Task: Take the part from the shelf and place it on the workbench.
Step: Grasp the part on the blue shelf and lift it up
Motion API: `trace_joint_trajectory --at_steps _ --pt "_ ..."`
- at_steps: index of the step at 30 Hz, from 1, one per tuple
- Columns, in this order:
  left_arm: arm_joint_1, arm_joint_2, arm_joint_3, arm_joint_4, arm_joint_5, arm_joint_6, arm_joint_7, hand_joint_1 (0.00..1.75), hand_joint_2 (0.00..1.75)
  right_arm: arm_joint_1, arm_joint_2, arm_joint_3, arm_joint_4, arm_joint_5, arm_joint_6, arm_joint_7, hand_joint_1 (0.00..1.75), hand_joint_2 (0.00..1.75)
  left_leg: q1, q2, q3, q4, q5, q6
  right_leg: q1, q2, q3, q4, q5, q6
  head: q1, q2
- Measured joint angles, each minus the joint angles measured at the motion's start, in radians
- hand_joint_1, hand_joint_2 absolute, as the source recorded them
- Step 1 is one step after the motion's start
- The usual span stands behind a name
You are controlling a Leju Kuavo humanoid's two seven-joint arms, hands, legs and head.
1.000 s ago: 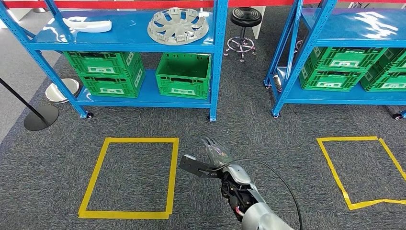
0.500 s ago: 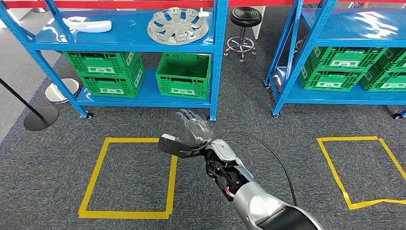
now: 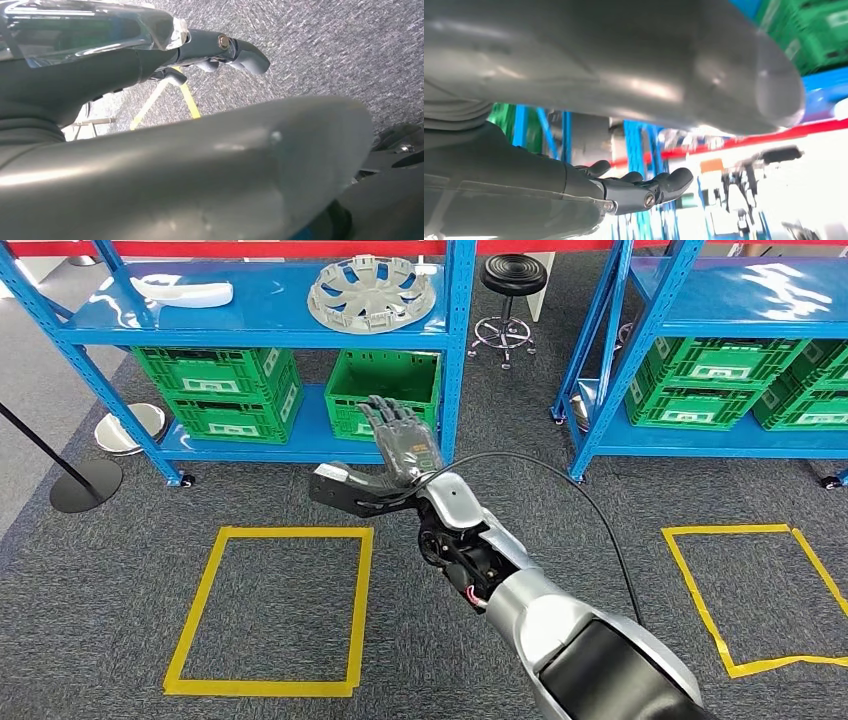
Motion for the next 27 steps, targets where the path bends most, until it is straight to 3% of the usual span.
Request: trace_joint_trajectory --at_steps 7,14,27 --pt "0.0 0.005 0.0 0.001 0.005 0.0 -0.014 0.0 0.0 -0.02 -0.008 0.146 0.014 0.193 0.071 0.099 0.0 0.0 0.0 0.0 0.0 0.0 0.0 0.0 0.0 0.0 0.0 0.0 0.0 0.0 0.0 0.0" --pt "0.003 0.005 0.0 0.004 0.018 0.004 -0.016 0.0 0.0 -0.02 -0.025 0.231 0.029 0.271 0.1 0.199 0.0 0.0 0.0 0.0 0.0 0.0 0.0 0.0 0.0 0.0 0.0 0.0 0.0 0.0 0.0 0.0" --pt "0.003 0.009 0.0 0.005 0.02 -0.006 -0.019 0.0 0.0 -0.018 -0.043 0.244 0.044 0.248 0.105 0.179 0.0 0.0 0.0 0.0 0.0 0.0 0.0 0.0 0.0 0.0 0.0 0.0 0.0 0.0 0.0 0.0"
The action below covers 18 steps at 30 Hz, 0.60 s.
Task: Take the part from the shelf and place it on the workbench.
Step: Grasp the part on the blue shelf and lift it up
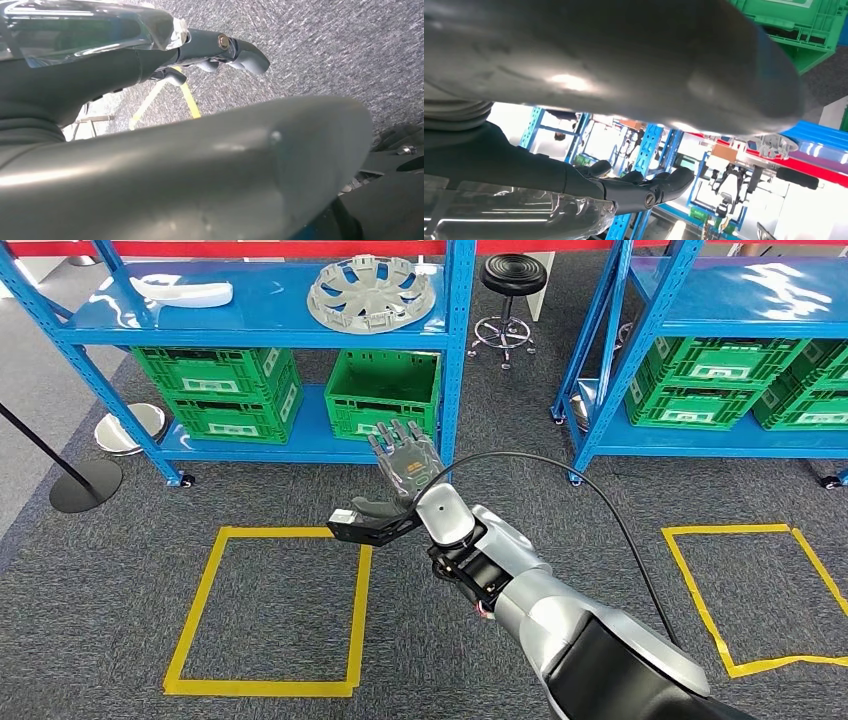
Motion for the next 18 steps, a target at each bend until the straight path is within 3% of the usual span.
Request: trace_joint_trajectory --at_steps 6,18 --pt "0.002 0.0 0.0 0.001 0.014 0.0 -0.002 0.0 0.0 0.0 0.0 -0.009 0.0 -0.009 -0.013 -0.009 0.0 0.0 0.0 0.0 0.0 0.0 0.0 0.0 0.0 0.0 0.0 0.0 0.0 0.0 0.0 0.0" --pt "0.004 0.001 0.0 0.002 0.017 -0.001 0.0 0.0 0.0 0.001 0.031 -0.039 0.0 -0.013 -0.074 -0.111 0.0 0.0 -0.001 0.0 -0.001 0.001 0.0 0.0 -0.001 0.0 0.0 -0.001 0.001 0.001 0.0 0.0"
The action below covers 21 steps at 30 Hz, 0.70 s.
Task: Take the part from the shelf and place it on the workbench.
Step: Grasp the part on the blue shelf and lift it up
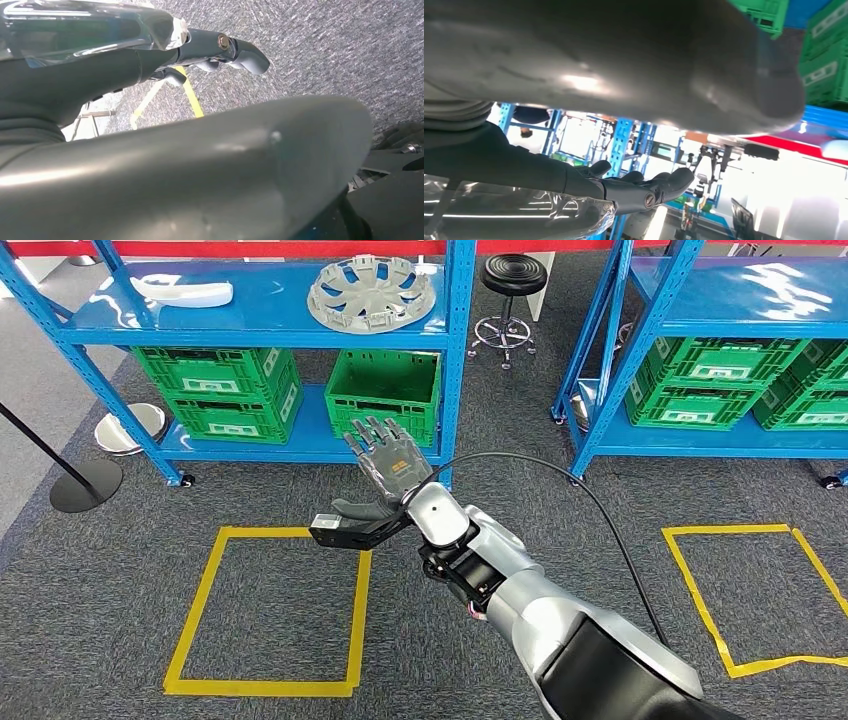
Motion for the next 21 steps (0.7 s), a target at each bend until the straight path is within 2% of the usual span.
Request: trace_joint_trajectory --at_steps 6,9,10,11,13,14,15,16,17,18,19,20,21 --pt "0.0 0.004 0.0 0.002 -0.001 -0.002 0.0 0.0 0.0 0.0 0.014 -0.006 0.0 0.0 -0.008 -0.019 0.0 0.0 -0.004 -0.001 -0.003 0.003 -0.002 0.003 -0.004 -0.001 -0.001 -0.001 0.002 0.003 0.0 0.0" --pt "0.0 0.005 0.0 0.003 -0.001 -0.002 0.0 0.0 0.0 -0.003 0.02 -0.008 -0.001 0.0 -0.01 -0.025 0.0 0.0 0.0 -0.004 0.001 -0.004 0.0 0.011 -0.005 -0.001 -0.004 0.002 -0.003 0.011 0.0 0.0" --pt "0.0 0.005 0.0 0.003 -0.001 -0.003 0.0 0.0 0.0 -0.005 0.022 -0.009 -0.002 0.0 -0.012 -0.03 0.0 0.0 0.003 -0.005 0.005 -0.008 0.002 0.015 -0.005 0.004 -0.014 0.021 -0.013 0.015 0.002 0.0" --pt "0.0 0.005 0.0 0.003 -0.001 -0.003 0.001 0.0 0.0 -0.006 0.024 -0.01 -0.003 0.001 -0.014 -0.035 0.0 0.0 0.007 -0.007 0.009 -0.012 0.004 0.018 -0.006 0.01 -0.036 0.063 -0.032 0.019 0.004 0.0" --pt "0.0 0.004 0.0 0.003 -0.001 -0.004 0.002 0.0 0.0 -0.004 0.023 -0.011 -0.003 0.002 -0.018 -0.043 0.0 0.0 0.01 -0.012 0.009 -0.013 0.003 0.021 -0.011 0.021 -0.117 0.205 -0.082 0.024 0.009 0.0" --pt "0.001 0.004 0.0 0.003 0.0 -0.004 0.002 0.0 0.0 -0.001 0.023 -0.011 -0.003 0.004 -0.018 -0.047 0.0 0.0 0.01 -0.016 0.01 -0.013 0.001 0.021 -0.013 0.023 -0.161 0.273 -0.097 0.027 0.011 0.0" --pt "0.002 0.004 0.0 0.003 0.001 -0.004 0.003 0.0 0.0 0.003 0.022 -0.011 -0.003 0.006 -0.018 -0.049 0.0 0.0 0.011 -0.02 0.012 -0.012 -0.001 0.02 -0.015 0.024 -0.193 0.311 -0.094 0.028 0.011 0.0" --pt "0.002 0.004 0.0 0.003 0.001 -0.004 0.003 0.0 0.0 0.006 0.022 -0.011 -0.003 0.007 -0.018 -0.052 0.0 0.0 0.012 -0.025 0.016 -0.012 -0.005 0.017 -0.017 0.024 -0.205 0.308 -0.071 0.028 0.012 0.0" --pt "0.003 0.004 0.0 0.003 0.002 -0.003 0.003 0.0 0.0 0.007 0.023 -0.011 -0.003 0.009 -0.018 -0.053 0.0 0.0 0.014 -0.029 0.023 -0.012 -0.011 0.012 -0.019 0.024 -0.196 0.261 -0.027 0.027 0.012 0.0" --pt "0.003 0.003 0.0 0.003 0.003 -0.003 0.003 0.0 0.0 0.008 0.025 -0.011 -0.003 0.011 -0.019 -0.054 0.0 0.0 0.015 -0.033 0.031 -0.011 -0.018 0.007 -0.02 0.025 -0.174 0.188 0.023 0.026 0.012 0.0" --pt "0.003 0.002 0.0 0.004 0.003 -0.002 0.003 0.0 0.0 0.008 0.025 -0.011 -0.003 0.012 -0.019 -0.055 0.0 0.0 0.016 -0.037 0.036 -0.011 -0.025 0.001 -0.02 0.028 -0.148 0.125 0.058 0.025 0.012 0.0" --pt "0.002 0.002 0.0 0.004 0.003 -0.002 0.003 0.0 0.0 0.008 0.026 -0.011 -0.003 0.012 -0.019 -0.055 0.0 0.0 0.016 -0.039 0.039 -0.01 -0.03 -0.005 -0.019 0.031 -0.127 0.072 0.076 0.022 0.012 0.0" --pt "0.001 0.002 0.0 0.005 0.003 -0.002 0.003 0.0 0.0 0.009 0.026 -0.012 -0.003 0.013 -0.019 -0.055 0.0 0.0 0.017 -0.041 0.038 -0.01 -0.034 -0.012 -0.017 0.034 -0.116 0.049 0.077 0.018 0.012 0.0"
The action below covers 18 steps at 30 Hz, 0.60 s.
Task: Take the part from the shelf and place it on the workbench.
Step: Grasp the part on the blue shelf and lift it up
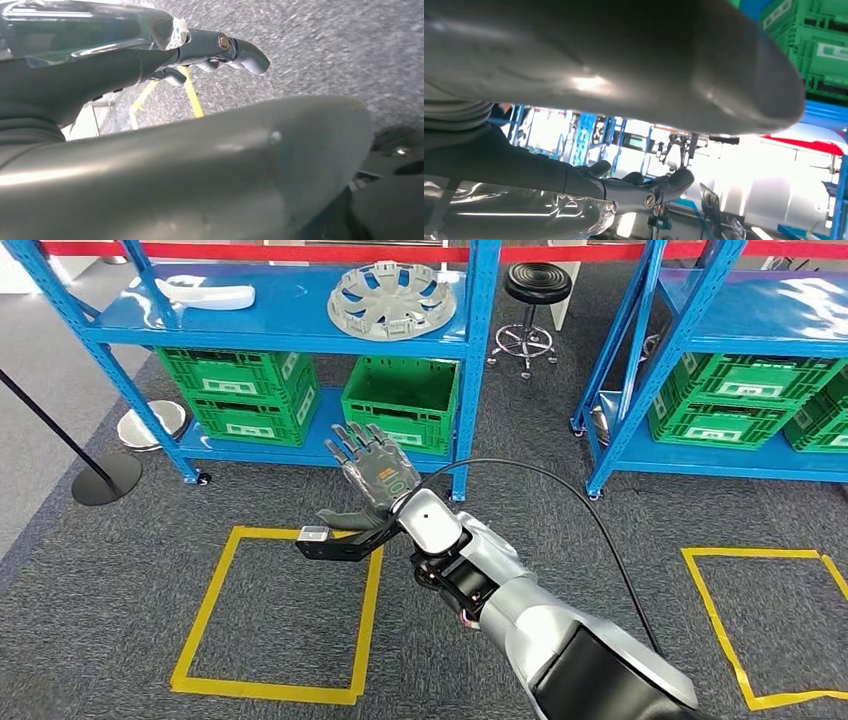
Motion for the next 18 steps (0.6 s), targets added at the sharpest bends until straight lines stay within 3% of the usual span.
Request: trace_joint_trajectory --at_steps 3,5,6,8,9,10,11,13,14,15,18 --pt "0.001 -0.001 0.0 0.001 0.0 0.0 0.0 0.0 0.0 0.001 0.003 -0.001 0.0 0.002 -0.002 0.0 0.0 0.0 0.004 0.001 -0.001 -0.003 -0.007 -0.018 0.004 0.004 0.007 -0.008 -0.018 -0.02 -0.001 0.0" --pt "0.0 -0.001 0.0 0.001 0.0 0.0 0.0 0.0 0.0 -0.002 0.008 -0.004 -0.001 0.003 -0.004 0.0 0.0 0.0 0.004 0.01 -0.024 0.047 -0.029 -0.025 -0.001 0.003 0.021 -0.014 -0.026 -0.035 -0.005 0.0" --pt "0.0 0.0 0.0 0.001 0.0 0.0 0.0 0.0 0.0 -0.002 0.01 -0.005 -0.001 0.003 -0.005 0.0 0.0 0.0 0.004 0.015 -0.058 0.106 -0.049 -0.026 -0.002 0.001 0.029 -0.016 -0.031 -0.041 -0.007 0.0" --pt "0.0 0.0 0.0 0.001 0.0 0.0 0.0 0.0 0.0 0.0 0.013 -0.007 -0.001 0.003 -0.006 -0.001 0.0 0.0 0.003 0.019 -0.157 0.257 -0.086 -0.028 -0.002 -0.001 0.041 -0.016 -0.043 -0.048 -0.012 0.0" --pt "0.001 0.001 0.0 0.001 0.0 0.0 0.0 0.0 0.0 0.003 0.013 -0.008 -0.001 0.003 -0.006 -0.001 0.0 0.0 0.003 0.019 -0.197 0.303 -0.085 -0.028 -0.001 -0.001 0.048 -0.016 -0.049 -0.049 -0.013 0.0" --pt "0.002 0.001 0.0 0.001 0.0 0.0 0.0 0.0 0.0 0.005 0.013 -0.008 -0.001 0.004 -0.006 -0.001 0.0 0.0 0.003 0.019 -0.221 0.317 -0.066 -0.028 -0.001 -0.001 0.056 -0.016 -0.056 -0.048 -0.013 0.0" --pt "0.002 0.002 0.0 0.001 0.0 0.0 0.0 0.0 0.0 0.006 0.013 -0.008 -0.001 0.004 -0.006 -0.001 0.0 0.0 0.004 0.02 -0.222 0.285 -0.025 -0.027 -0.002 -0.001 0.067 -0.016 -0.064 -0.046 -0.013 0.0" --pt "0.002 0.004 0.0 0.001 0.0 0.0 0.0 0.0 0.0 0.006 0.014 -0.009 -0.001 0.004 -0.007 -0.001 0.0 0.0 0.003 0.026 -0.182 0.157 0.07 -0.025 -0.002 -0.001 0.091 -0.016 -0.083 -0.038 -0.013 0.0" --pt "0.002 0.005 0.0 0.001 0.0 0.0 0.0 0.0 0.0 0.004 0.015 -0.01 -0.001 0.004 -0.008 -0.002 0.0 0.0 0.001 0.03 -0.156 0.096 0.094 -0.023 0.0 0.0 0.099 -0.016 -0.093 -0.031 -0.015 0.0" --pt "0.002 0.005 0.0 0.001 0.0 0.0 0.0 0.0 0.0 0.003 0.015 -0.011 -0.001 0.004 -0.009 -0.003 0.0 0.0 -0.001 0.033 -0.14 0.062 0.1 -0.019 0.002 0.0 0.102 -0.017 -0.1 -0.026 -0.015 0.0" --pt "0.002 0.005 0.0 0.002 0.0 0.0 -0.001 0.0 0.0 0.001 0.015 -0.017 -0.001 0.002 -0.014 -0.003 0.0 0.0 -0.002 0.028 -0.125 0.044 0.082 -0.002 0.006 -0.002 0.109 -0.016 -0.106 -0.014 -0.009 0.0"
